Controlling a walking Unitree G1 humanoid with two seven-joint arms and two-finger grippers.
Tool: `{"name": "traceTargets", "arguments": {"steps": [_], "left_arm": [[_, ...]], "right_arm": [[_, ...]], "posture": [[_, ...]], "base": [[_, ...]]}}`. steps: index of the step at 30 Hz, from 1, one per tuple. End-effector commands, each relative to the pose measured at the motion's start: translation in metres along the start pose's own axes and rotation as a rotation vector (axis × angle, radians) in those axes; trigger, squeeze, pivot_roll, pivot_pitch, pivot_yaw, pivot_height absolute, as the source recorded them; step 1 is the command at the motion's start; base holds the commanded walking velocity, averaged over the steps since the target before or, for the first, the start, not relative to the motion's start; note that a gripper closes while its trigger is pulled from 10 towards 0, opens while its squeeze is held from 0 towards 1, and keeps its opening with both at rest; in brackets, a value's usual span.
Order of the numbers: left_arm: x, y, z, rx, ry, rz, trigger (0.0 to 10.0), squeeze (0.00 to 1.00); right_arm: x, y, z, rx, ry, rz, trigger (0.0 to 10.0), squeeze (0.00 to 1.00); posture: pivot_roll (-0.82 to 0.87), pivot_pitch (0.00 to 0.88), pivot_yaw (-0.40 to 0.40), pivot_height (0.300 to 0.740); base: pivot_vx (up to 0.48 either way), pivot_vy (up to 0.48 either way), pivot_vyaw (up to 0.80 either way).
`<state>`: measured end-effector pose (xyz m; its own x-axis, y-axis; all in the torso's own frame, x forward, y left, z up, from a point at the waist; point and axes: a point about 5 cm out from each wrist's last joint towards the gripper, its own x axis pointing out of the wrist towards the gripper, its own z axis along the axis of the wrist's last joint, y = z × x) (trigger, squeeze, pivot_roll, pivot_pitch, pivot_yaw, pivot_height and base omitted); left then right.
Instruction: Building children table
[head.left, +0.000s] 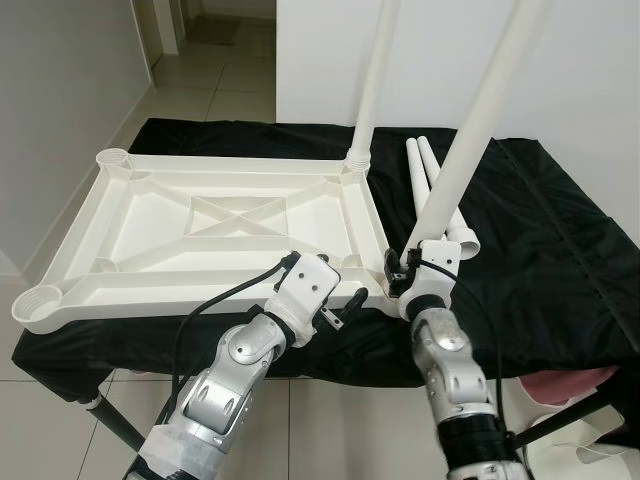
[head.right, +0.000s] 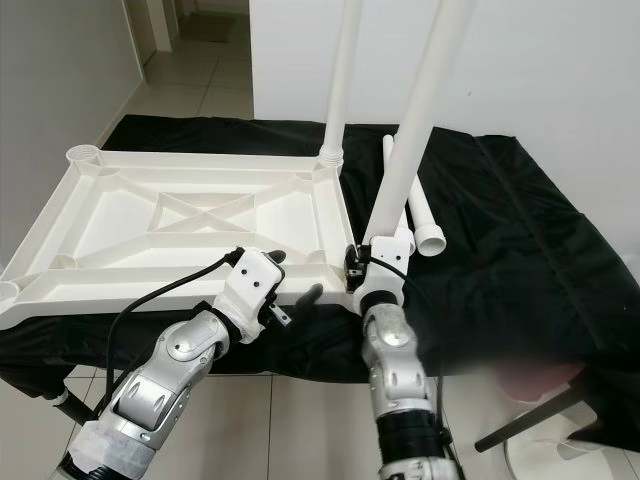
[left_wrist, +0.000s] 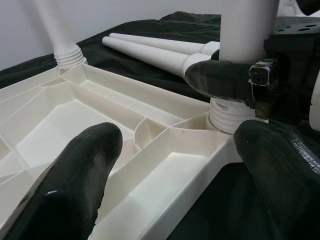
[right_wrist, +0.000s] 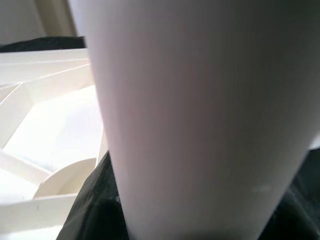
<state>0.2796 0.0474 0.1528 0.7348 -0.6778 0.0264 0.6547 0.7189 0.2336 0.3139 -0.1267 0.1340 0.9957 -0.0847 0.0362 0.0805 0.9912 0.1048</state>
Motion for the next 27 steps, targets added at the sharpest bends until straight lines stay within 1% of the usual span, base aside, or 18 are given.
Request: {"name": "traceTargets", "arguments": {"steps": [1,5,8,11,12,16,18,23,24,25,26,27], "left_arm": [[0.0,-0.004,-0.001,0.002,0.003,-0.015,10.0,0.0],[0.0,-0.003,-0.001,-0.004,0.003,-0.012,10.0,0.0],[-0.002,-0.006,-0.004,-0.006,0.01,-0.017,10.0,0.0],[-0.002,-0.006,-0.004,-0.007,0.012,-0.019,10.0,0.0],[-0.002,-0.007,-0.004,-0.006,0.012,-0.02,10.0,0.0],[0.0,-0.005,-0.002,-0.001,0.008,-0.023,10.0,0.0],[0.0,-0.005,-0.002,-0.001,0.008,-0.023,10.0,0.0],[-0.001,-0.005,-0.002,0.001,0.009,-0.024,10.0,0.0],[-0.001,-0.005,-0.002,-0.001,0.009,-0.024,10.0,0.0],[-0.001,-0.005,-0.002,-0.001,0.009,-0.024,10.0,0.0],[-0.002,-0.006,-0.003,-0.002,0.01,-0.024,10.0,0.0],[-0.002,-0.006,-0.003,-0.002,0.01,-0.024,10.0,0.0]], "right_arm": [[-0.005,0.003,-0.014,0.027,0.079,-0.021,10.0,0.0],[-0.003,0.004,-0.011,0.025,0.072,-0.006,10.0,0.0],[-0.003,0.001,-0.009,0.018,0.066,-0.025,10.0,0.0],[-0.003,0.0,-0.009,0.017,0.067,-0.033,10.0,0.0],[-0.004,0.001,-0.009,0.019,0.064,-0.03,10.0,1.0],[-0.004,0.004,-0.006,0.034,0.045,0.015,10.0,1.0],[-0.004,0.004,-0.006,0.034,0.045,0.015,10.0,1.0],[-0.002,0.001,0.002,0.011,0.008,0.071,10.0,1.0],[-0.002,0.0,0.003,0.014,0.01,0.094,10.0,0.37],[-0.002,0.0,0.003,0.014,0.01,0.094,10.0,0.37],[-0.002,0.0,0.003,0.009,0.013,0.118,10.0,0.0],[-0.002,0.0,0.003,0.009,0.013,0.118,10.0,0.0]], "posture": [[0.02,0.004,-0.062,0.74],[0.01,0.007,-0.06,0.74],[0.01,0.0,-0.054,0.74],[0.01,0.0,-0.054,0.74],[0.01,0.0,-0.051,0.74],[0.01,0.0,-0.049,0.74],[0.01,0.0,-0.049,0.74],[0.01,0.009,-0.047,0.74],[0.01,0.009,-0.047,0.74],[0.01,0.009,-0.047,0.74],[0.01,0.01,-0.045,0.74],[0.01,0.01,-0.045,0.74]], "base": [[0.0,0.0,0.0],[0.0,0.0,0.0],[0.0,0.0,0.0],[0.0,0.0,0.0],[0.0,0.0,0.0],[0.0,0.0,0.0],[0.0,0.0,0.0],[0.0,0.0,0.0],[0.0,0.0,0.0],[0.0,0.0,0.0],[0.0,0.0,0.0],[0.0,0.0,0.0]]}}
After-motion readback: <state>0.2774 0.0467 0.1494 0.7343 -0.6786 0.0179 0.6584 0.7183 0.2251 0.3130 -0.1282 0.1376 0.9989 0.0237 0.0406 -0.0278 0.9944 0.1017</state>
